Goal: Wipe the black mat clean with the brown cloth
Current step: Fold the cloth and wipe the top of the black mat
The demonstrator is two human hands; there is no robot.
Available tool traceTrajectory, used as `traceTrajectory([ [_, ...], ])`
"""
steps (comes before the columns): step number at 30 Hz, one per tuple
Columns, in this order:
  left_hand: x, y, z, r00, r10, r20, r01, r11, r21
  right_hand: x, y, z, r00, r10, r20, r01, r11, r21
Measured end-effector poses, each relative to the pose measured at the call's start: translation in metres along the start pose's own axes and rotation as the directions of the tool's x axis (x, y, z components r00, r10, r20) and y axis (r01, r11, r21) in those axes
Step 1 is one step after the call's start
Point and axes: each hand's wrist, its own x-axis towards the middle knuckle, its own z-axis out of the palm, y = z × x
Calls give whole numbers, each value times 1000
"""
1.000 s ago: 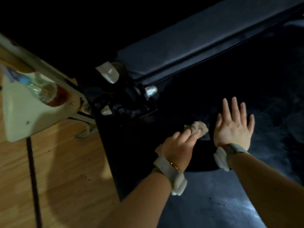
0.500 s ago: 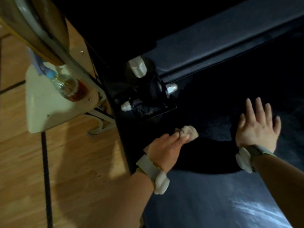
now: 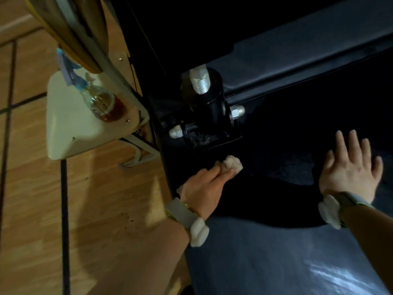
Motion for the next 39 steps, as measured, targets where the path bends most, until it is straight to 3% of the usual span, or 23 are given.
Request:
traceTrajectory([
  [3, -4, -23, -6, 978, -189, -92, 192, 981, 24, 3, 4, 2, 1000, -20, 1, 20, 1000, 7],
  [5, -7, -39, -12, 899, -396, -188, 403, 915, 1, 4, 7, 3, 1000, -23, 1, 23, 1000, 1],
  [7, -2, -47, -19, 738, -616, -278, 613, 783, -106, 5, 8, 4, 1000, -25, -6, 25, 1000, 1],
  [9, 14, -53, -24, 487, -823, -291, 803, 553, -222, 7, 11, 4, 1000, -23, -5, 23, 1000, 7],
  [10, 24, -59, -27, 412, -868, -277, 844, 478, -242, 8, 12, 4, 1000, -25, -4, 25, 1000, 8],
  [11, 33, -66, -28, 400, -876, -270, 854, 463, -236, 7, 12, 4, 1000, -24, -5, 24, 1000, 9],
  [16, 57, -72, -26, 572, -800, -183, 784, 598, -164, 9, 12, 5, 1000, -8, -10, 8, 1000, -11],
  [20, 24, -47, -14, 647, -738, -192, 730, 672, -124, 10, 13, 3, 1000, -3, 7, 3, 1000, -20],
  [22, 2, -17, -9, 726, -664, -177, 664, 745, -71, 11, 14, 2, 1000, 2, 13, -2, 1000, -15],
  [24, -14, 25, -3, 839, -539, -68, 535, 842, -72, 12, 13, 0, 1000, -1, 11, 1, 1000, -11],
  [26, -13, 63, 10, 959, -279, 52, 284, 951, -123, 12, 14, -1, 1000, -3, 15, 3, 1000, -15],
  [27, -8, 76, 18, 983, -135, 121, 152, 978, -145, 12, 14, -1, 1000, -2, 16, 2, 1000, -16],
  [28, 1, 84, 22, 987, -12, 162, 35, 989, -141, 12, 15, 0, 1000, -2, 15, 2, 1000, -14],
  [30, 28, 76, 20, 984, 21, 175, -14, 999, -45, 13, 18, 0, 1000, -5, 13, 5, 1000, -13],
  [32, 52, 46, 11, 972, -147, 184, 147, 989, 14, 13, 19, 1, 1000, -13, 19, 13, 1000, -16],
  [34, 67, 12, 7, 931, -360, 63, 355, 931, 81, 13, 19, 1, 1000, -1, 24, 2, 1000, -15],
  [35, 65, 1, 10, 916, -401, -11, 400, 912, 94, 13, 19, 1, 1000, 1, 24, 0, 1000, -14],
  [36, 62, 0, 10, 912, -409, -31, 410, 910, 61, 13, 17, 0, 1000, 0, 24, 0, 1000, -11],
  [39, 36, 44, 11, 933, -299, 201, 337, 921, -195, 11, 16, 0, 1000, 2, 19, -2, 1000, -5],
])
